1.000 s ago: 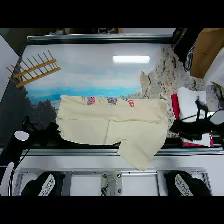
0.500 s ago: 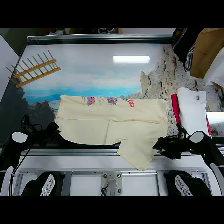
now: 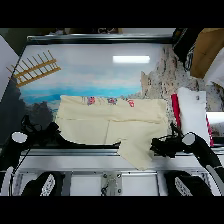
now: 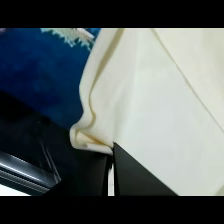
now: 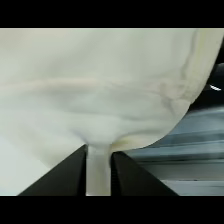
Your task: Fold the clothes and pants, and hang the long-sleeved shirts on hangers.
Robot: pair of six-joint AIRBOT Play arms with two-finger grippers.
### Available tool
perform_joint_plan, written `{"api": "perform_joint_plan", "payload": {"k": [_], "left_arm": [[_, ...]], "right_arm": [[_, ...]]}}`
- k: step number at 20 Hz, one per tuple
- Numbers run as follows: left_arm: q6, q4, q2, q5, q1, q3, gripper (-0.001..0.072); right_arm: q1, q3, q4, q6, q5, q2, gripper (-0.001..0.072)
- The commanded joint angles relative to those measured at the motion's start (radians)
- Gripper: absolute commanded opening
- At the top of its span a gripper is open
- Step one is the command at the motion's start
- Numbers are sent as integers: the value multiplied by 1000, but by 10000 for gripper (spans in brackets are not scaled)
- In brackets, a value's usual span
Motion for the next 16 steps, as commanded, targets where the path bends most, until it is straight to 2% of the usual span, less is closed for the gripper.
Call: {"api": "perform_joint_plan", "payload": {"k": [1, 2, 4, 7, 10, 13, 16], "left_arm": [[-1, 2, 1, 0, 1, 1, 7], [-1, 2, 1, 0, 1, 1, 6], [0, 2, 1, -19, 0, 7, 7], [62, 6, 1, -103, 0, 52, 7], [62, 74, 0, -172, 0, 126, 7], [70, 96, -16, -187, -4, 225, 7], [105, 99, -120, -210, -51, 344, 6]], "right_arm": [[6, 3, 13, -21, 14, 1, 40], [4, 12, 8, -38, 32, 1, 16], [4, 58, -34, -48, 106, 2, 16], [4, 183, -173, -61, 245, 13, 15], [3, 338, -312, -61, 339, 5, 14], [-27, 472, -337, -65, 351, -49, 14], [-40, 587, -338, -65, 336, -141, 14]]}}
